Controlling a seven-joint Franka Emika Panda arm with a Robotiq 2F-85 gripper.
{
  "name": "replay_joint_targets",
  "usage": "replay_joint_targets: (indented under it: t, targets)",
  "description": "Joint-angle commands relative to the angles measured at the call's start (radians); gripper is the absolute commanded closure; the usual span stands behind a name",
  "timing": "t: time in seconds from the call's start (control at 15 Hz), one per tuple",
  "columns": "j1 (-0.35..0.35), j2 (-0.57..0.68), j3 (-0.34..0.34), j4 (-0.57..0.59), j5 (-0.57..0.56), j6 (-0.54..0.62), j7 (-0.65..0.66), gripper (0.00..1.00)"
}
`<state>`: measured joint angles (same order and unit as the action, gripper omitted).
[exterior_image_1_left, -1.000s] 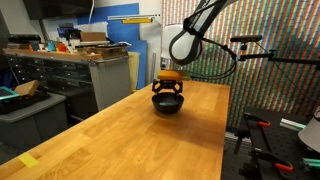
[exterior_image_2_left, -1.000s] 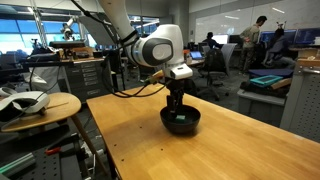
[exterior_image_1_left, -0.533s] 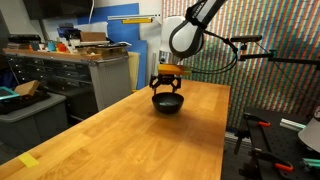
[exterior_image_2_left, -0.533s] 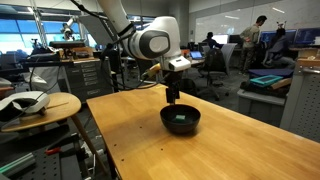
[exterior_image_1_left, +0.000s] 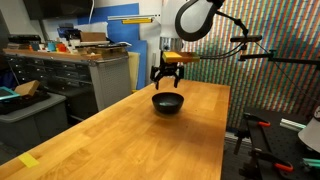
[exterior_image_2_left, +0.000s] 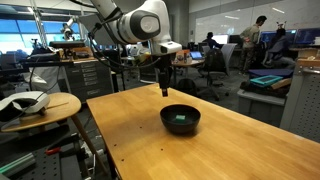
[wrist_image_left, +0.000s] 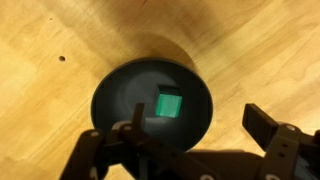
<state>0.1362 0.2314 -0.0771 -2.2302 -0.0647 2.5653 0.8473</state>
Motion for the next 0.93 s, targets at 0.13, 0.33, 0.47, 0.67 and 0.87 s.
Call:
replay_joint_targets:
  t: [0.13, 0.33, 0.47, 0.67, 0.87]
  targets:
    - [0.01, -0.153, 0.04, -0.084, -0.083, -0.051, -0.036, 0.0]
    - [-0.005, -0.113, 0.055, -0.058, -0.07, -0.037, -0.015, 0.0]
    - [-0.006, -0.123, 0.058, -0.067, -0.071, -0.038, -0.019, 0.0]
    - [-0.006, -0.123, 0.058, -0.07, -0.071, -0.038, -0.022, 0.0]
    - [-0.006, -0.123, 0.058, -0.071, -0.071, -0.038, -0.023, 0.0]
